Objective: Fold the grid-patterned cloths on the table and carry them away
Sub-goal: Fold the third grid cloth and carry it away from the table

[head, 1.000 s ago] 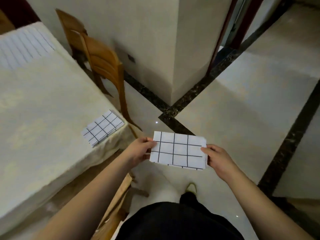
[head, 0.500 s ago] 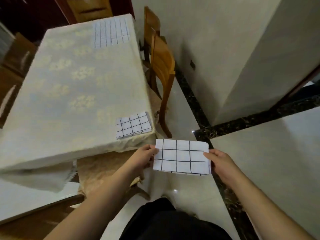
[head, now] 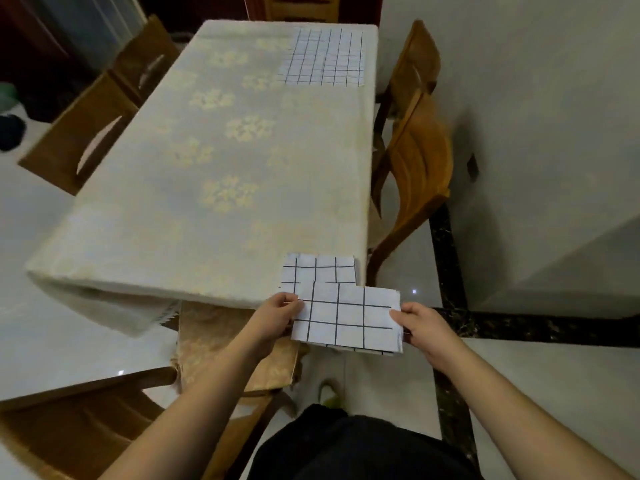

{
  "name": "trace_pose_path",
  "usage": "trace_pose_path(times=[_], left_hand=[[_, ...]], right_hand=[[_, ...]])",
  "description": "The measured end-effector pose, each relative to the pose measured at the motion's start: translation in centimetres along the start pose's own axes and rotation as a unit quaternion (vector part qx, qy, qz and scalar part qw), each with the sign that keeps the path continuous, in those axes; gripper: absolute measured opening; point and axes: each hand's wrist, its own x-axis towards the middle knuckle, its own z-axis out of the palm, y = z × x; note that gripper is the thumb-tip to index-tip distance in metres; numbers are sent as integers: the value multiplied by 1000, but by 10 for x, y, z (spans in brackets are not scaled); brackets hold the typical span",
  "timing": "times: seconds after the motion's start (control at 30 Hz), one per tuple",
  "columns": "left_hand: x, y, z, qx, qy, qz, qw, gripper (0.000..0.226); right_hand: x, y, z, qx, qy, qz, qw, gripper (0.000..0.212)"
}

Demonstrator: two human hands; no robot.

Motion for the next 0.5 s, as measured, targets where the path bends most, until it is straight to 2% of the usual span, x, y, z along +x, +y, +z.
trace_pose_path(times=[0.2,0.5], left_hand=[[42,10,-26,35,62,2,997,11],[89,21,-38,178,151,0,972,15]], right_hand=[[42,-29,27,-25,-21,5,999,10],[100,-54,59,-122,-22,7,992,14]])
